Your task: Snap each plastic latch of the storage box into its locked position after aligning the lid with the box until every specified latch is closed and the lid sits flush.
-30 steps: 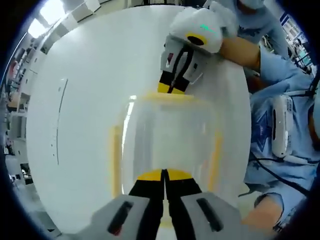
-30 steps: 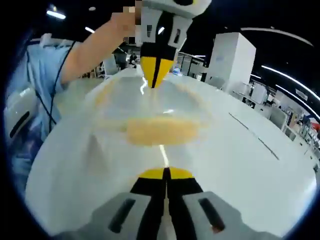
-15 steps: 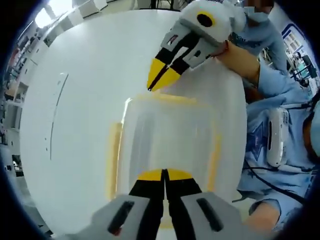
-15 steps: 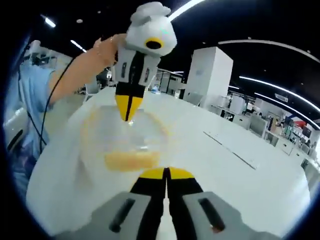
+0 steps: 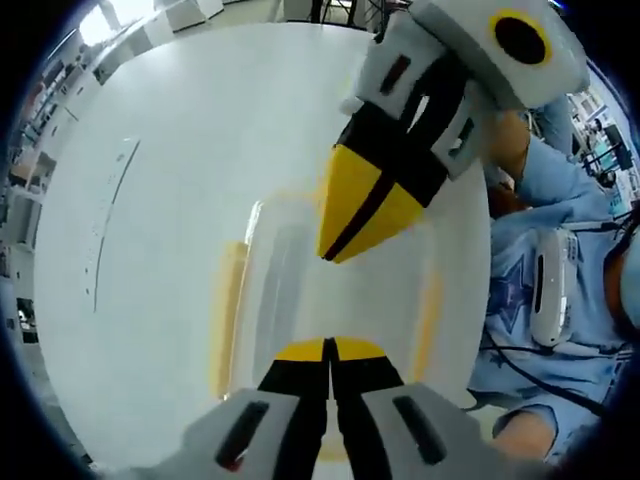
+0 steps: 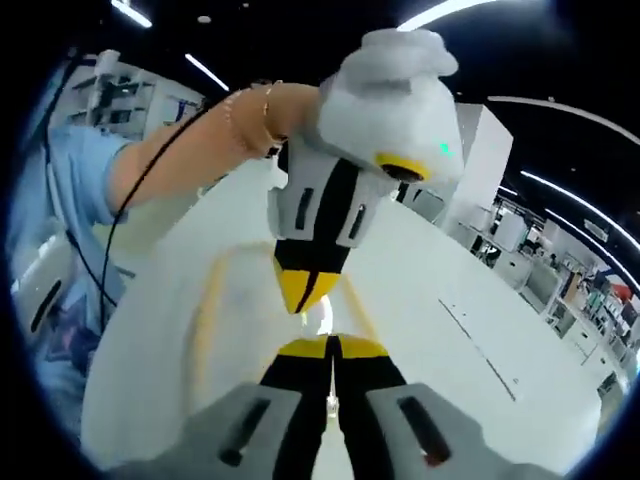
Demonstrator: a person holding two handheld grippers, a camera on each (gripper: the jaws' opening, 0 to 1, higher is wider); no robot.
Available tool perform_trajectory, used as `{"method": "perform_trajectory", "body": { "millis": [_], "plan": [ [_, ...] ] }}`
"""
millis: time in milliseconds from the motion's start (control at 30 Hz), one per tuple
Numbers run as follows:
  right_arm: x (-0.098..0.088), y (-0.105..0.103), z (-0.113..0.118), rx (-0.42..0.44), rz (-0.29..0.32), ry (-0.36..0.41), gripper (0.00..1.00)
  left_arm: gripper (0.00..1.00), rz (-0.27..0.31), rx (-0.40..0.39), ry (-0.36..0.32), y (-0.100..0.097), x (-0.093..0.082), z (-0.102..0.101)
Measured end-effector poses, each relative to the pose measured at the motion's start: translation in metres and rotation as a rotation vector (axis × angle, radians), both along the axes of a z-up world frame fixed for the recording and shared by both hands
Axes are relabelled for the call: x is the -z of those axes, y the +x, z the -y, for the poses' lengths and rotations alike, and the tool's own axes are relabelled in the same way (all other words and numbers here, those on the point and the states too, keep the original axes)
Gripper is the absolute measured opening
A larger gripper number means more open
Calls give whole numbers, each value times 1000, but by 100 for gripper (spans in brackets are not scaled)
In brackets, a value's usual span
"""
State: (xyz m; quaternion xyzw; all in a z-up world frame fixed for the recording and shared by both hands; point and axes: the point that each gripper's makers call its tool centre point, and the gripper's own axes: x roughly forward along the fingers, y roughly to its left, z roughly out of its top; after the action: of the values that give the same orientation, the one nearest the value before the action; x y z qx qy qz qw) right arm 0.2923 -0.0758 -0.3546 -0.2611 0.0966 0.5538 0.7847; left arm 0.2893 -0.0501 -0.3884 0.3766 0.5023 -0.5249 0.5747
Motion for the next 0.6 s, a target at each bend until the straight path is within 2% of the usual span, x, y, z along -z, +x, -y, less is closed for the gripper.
{"method": "perform_trajectory", "body": {
  "millis": [200, 267, 600],
  "plan": [
    [11, -5, -20, -31, -24, -106, 0, 0, 1, -4, 0, -1, 2, 0],
    [16, -8, -25, -44, -33, -164, 0, 0, 3, -6, -7, -3, 2, 0],
    [26, -8, -31, -52, -19, -296, 0, 0, -3, -11, -63, -2, 2, 1]
  ]
}}
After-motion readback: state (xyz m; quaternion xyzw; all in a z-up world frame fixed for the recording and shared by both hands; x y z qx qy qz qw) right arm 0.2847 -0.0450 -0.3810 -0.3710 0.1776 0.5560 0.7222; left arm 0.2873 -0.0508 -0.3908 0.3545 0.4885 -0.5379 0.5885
